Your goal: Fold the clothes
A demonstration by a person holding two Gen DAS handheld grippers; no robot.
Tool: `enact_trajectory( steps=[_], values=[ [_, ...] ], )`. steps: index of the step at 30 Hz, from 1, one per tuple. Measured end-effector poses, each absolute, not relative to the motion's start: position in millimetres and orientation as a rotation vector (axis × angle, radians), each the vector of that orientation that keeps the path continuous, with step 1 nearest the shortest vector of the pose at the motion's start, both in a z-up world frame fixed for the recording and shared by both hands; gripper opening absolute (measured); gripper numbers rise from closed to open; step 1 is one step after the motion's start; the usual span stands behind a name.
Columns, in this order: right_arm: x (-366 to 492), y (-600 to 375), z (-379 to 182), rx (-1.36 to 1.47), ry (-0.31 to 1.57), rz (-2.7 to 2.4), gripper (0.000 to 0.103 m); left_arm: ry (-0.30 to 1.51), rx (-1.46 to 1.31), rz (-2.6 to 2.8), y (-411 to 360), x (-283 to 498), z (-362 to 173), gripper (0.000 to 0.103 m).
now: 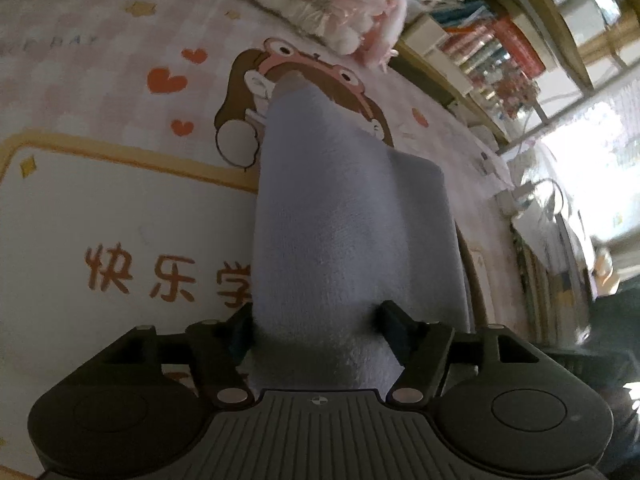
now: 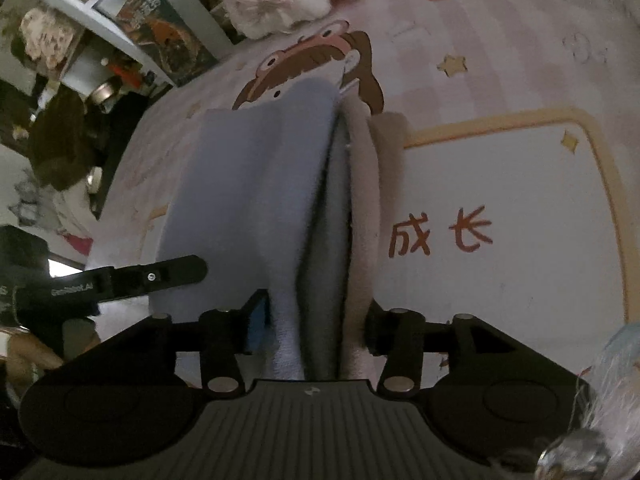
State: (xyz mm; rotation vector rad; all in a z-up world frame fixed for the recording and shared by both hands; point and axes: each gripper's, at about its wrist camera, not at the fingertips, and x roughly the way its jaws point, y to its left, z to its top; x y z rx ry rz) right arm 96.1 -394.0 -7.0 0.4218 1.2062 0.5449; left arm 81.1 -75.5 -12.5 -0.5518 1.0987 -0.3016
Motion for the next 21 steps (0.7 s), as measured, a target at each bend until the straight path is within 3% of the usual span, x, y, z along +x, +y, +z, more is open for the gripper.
enact_trajectory(
  steps=[6, 13, 21],
  values=[
    [104, -400, -14, 0.493, 1.224, 0.585, 0.047, 1.081, -0.546, -0.260, -86, 81, -12, 0.071],
    [98, -381, 2, 0.255, 1.119, 0.661, 0.032, 1.037, -0.447, -0.194, -106, 70, 2, 0.053],
    [84, -385, 19, 0.099, 0.978, 0.735, 0.030, 0.950, -0.347, -0.168, -130, 54, 23, 0.051]
  ],
)
